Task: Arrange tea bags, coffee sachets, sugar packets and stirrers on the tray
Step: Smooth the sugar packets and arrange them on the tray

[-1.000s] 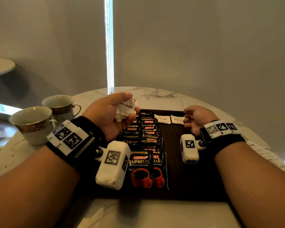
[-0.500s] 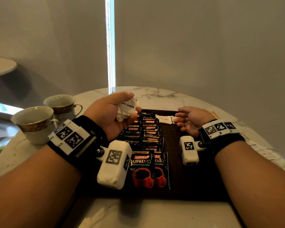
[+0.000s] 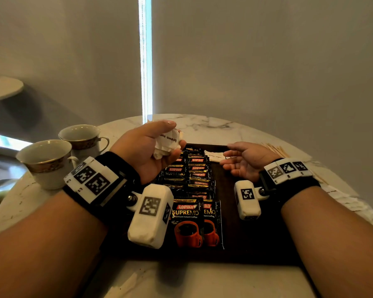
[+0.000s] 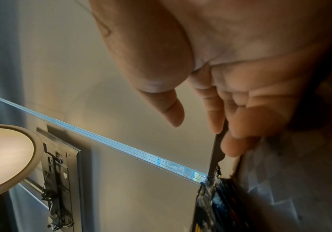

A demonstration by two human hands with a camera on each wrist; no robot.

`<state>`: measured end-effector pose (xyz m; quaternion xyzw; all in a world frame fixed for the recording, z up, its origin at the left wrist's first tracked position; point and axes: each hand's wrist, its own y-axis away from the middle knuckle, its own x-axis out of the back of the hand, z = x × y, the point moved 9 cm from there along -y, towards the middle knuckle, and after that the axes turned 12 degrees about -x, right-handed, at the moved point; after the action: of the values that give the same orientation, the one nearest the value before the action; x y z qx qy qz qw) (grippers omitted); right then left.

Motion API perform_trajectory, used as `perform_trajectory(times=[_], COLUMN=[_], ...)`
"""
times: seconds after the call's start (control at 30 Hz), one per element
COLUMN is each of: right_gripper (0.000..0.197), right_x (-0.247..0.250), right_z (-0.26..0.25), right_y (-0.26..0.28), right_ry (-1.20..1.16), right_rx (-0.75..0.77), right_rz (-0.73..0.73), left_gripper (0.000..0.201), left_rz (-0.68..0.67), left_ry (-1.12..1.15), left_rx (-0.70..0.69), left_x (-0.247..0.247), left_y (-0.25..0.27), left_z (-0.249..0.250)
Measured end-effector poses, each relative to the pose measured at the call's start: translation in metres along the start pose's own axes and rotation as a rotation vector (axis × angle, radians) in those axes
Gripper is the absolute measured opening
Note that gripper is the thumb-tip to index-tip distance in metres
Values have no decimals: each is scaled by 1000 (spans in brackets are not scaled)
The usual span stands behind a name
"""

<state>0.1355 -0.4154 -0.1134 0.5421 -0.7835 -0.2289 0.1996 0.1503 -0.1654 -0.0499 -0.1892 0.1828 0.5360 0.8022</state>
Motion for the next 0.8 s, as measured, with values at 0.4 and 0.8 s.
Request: perform_trajectory(times=[0.4,0.8], right_gripper=[25,37], right_x=[24,20], right_z=[-9,-4], right_y=[0,-4], right_ry=[-152,-124], right_rx=[69,11], right_rz=[153,127], left_gripper=[11,9], left_rz=[22,-2], left_ry=[-6,21], left_rx=[-4,-5], left_x=[0,-3], left_y=[1,3], left_z=[1,1])
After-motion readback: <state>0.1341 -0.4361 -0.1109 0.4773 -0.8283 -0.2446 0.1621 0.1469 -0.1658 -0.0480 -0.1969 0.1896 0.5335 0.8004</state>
